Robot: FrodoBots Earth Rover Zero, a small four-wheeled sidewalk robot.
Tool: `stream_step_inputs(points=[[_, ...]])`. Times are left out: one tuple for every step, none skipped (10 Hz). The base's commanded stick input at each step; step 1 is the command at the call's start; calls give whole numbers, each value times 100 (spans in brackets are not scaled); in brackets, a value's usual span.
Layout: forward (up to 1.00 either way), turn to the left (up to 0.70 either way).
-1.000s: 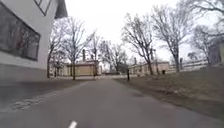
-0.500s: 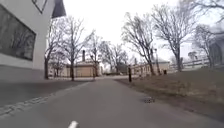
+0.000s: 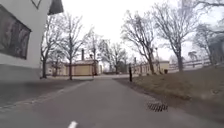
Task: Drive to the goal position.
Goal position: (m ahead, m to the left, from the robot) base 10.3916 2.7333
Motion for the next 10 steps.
stream_step_inputs(points=[[100,33],[100,41],[100,29],[100,17],[100,4],[100,1],[100,1],[100,1],[100,1],[100,1]])
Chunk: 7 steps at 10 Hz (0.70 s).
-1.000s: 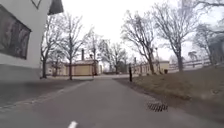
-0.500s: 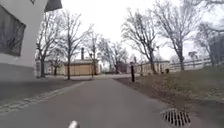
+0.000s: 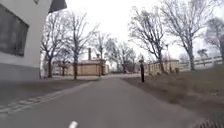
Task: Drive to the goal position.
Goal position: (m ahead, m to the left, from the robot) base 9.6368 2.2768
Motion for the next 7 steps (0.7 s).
stream_step_inputs(points=[[100,1],[100,1],[100,1],[100,1],[100,1],[100,1],[100,1]])
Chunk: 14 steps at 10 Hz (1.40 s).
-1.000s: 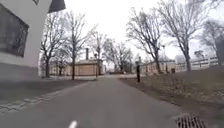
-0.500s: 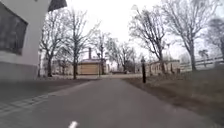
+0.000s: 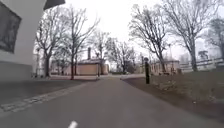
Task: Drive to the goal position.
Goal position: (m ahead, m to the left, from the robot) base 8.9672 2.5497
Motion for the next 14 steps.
stream_step_inputs(points=[[100,1],[100,1],[100,1],[100,1],[100,1],[100,1],[100,1],[100,1],[100,1],[100,1],[100,1],[100,1],[100,1],[100,1]])
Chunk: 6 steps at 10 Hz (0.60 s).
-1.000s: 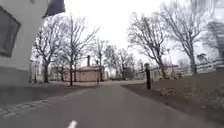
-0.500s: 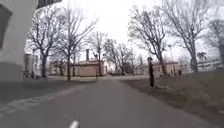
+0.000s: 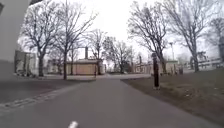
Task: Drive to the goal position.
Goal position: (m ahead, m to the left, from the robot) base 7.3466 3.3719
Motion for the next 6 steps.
stream_step_inputs(points=[[100,1],[100,1],[100,1],[100,1],[100,1],[100,1]])
